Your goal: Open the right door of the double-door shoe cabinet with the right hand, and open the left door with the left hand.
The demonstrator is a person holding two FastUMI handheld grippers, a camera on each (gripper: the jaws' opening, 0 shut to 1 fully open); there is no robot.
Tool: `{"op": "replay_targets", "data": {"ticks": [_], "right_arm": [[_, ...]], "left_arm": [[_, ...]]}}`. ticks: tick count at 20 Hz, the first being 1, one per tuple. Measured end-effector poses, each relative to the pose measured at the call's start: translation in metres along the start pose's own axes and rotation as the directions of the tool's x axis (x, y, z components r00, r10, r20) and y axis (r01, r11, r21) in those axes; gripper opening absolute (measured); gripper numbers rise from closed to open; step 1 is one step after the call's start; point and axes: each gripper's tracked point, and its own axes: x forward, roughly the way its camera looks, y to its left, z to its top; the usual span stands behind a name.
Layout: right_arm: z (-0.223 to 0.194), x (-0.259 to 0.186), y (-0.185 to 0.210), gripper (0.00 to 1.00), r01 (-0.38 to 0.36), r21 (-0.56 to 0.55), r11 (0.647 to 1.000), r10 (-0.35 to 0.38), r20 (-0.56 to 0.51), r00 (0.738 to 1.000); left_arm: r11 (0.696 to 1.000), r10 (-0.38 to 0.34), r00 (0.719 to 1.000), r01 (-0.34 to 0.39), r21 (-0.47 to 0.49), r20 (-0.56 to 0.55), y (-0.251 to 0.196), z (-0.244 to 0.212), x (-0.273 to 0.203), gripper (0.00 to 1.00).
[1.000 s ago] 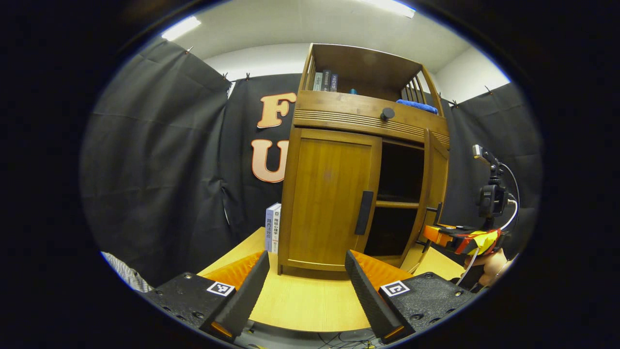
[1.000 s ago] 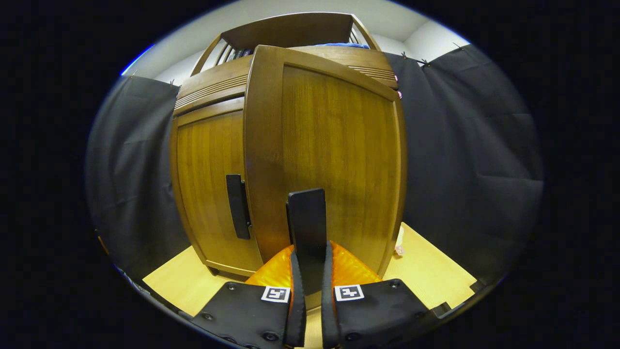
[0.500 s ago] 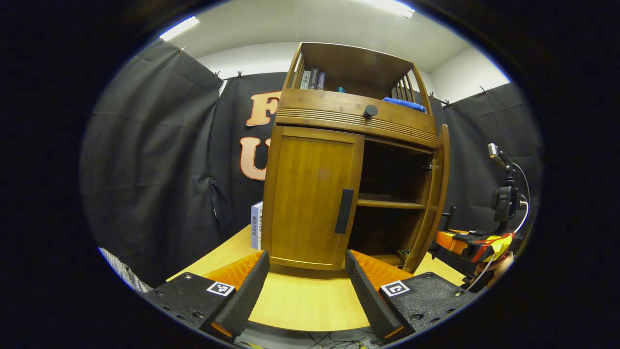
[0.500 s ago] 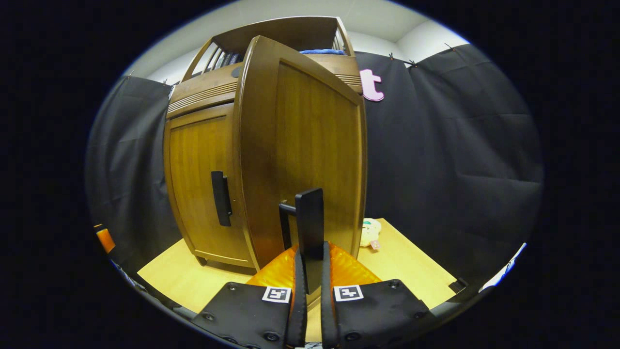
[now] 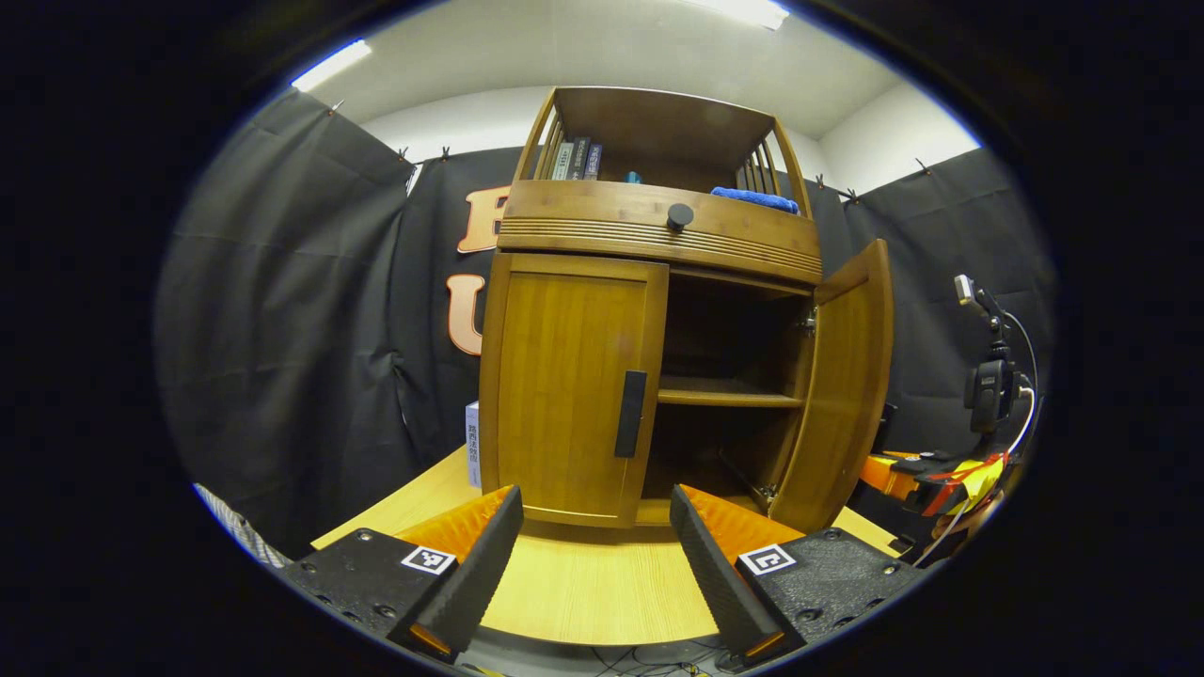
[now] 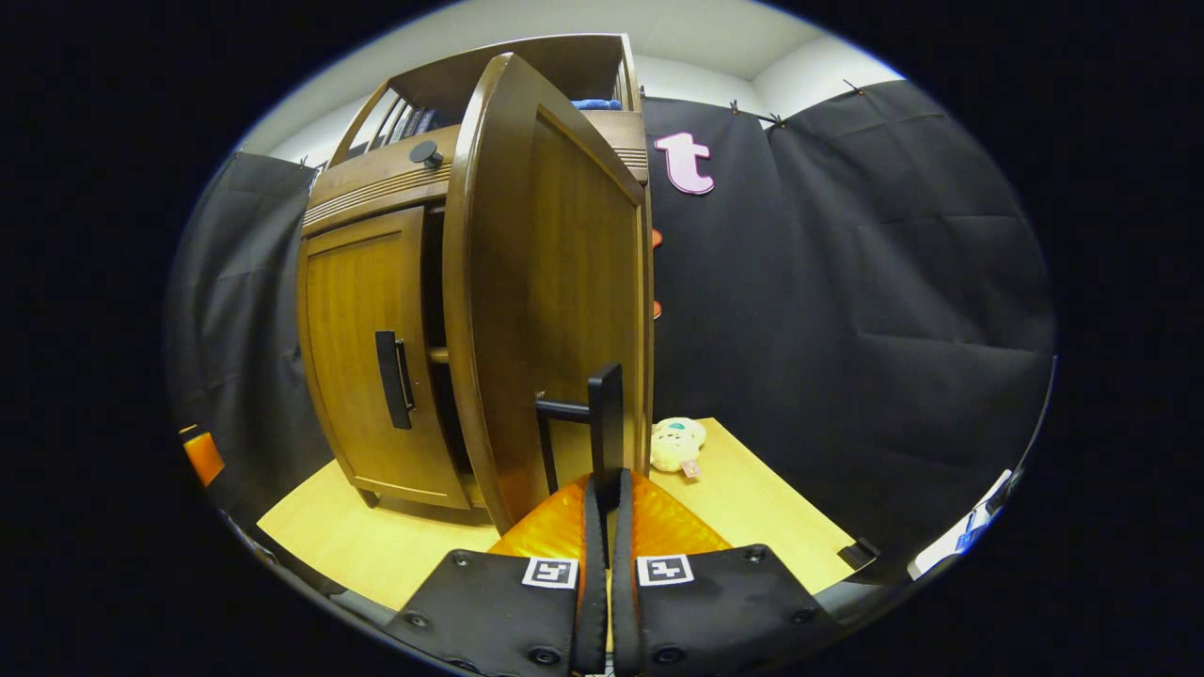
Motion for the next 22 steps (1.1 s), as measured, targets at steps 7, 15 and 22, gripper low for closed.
{"op": "replay_targets", "data": {"ticks": [7, 15, 22], "right_arm": [[0.001, -0.003, -0.026, 0.10, -0.035, 0.015, 0.999, 0.035, -0.018, 0.999], [0.003, -0.009, -0.056, 0.14, -0.057, 0.000, 0.998, 0.057, -0.022, 0.998], [0.008, -0.015, -0.097, 0.14, -0.004, 0.011, 1.000, 0.005, -0.011, 1.000]], "left_arm": [[0.999, 0.031, 0.999, -0.031, 0.010, 0.022, -0.021, 0.011, 0.012, 0.91], [0.998, 0.054, 0.998, -0.054, 0.012, 0.009, -0.040, 0.008, 0.025, 0.91], [0.998, 0.067, 0.998, -0.067, 0.008, 0.013, -0.047, 0.009, 0.046, 0.98]]}}
